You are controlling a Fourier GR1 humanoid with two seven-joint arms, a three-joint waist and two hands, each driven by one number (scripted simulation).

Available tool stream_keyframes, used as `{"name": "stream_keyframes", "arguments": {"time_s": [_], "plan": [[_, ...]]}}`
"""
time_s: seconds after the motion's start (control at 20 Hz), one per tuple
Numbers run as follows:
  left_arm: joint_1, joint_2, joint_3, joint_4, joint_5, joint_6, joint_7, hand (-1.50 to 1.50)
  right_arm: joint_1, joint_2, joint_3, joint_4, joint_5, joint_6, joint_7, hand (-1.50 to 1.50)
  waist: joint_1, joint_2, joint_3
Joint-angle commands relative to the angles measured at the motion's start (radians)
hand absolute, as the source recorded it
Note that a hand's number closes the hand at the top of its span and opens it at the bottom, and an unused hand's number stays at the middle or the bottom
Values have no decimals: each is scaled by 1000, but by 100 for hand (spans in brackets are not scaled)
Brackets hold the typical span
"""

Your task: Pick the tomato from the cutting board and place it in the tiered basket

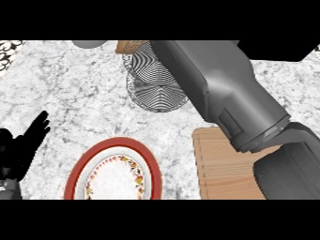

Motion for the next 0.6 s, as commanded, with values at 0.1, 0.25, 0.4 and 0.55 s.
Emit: {"name": "stream_keyframes", "arguments": {"time_s": [0.1,0.25,0.4,0.55], "plan": [[8,-1,9,-1,12,-8,-14,0,-48,-61,-52,-55,-17,-188,65,-150,-13,-2,1],[52,38,43,-2,23,-26,-14,0,-52,-55,-93,-77,-43,-217,165,-150,-33,-14,1],[67,34,56,-7,35,-24,-6,0,-6,-115,-156,-138,-95,-288,164,-150,-59,-23,3],[68,33,70,-23,39,-7,7,0,29,-118,-225,-234,-162,-339,135,-150,-76,-31,4]]}}
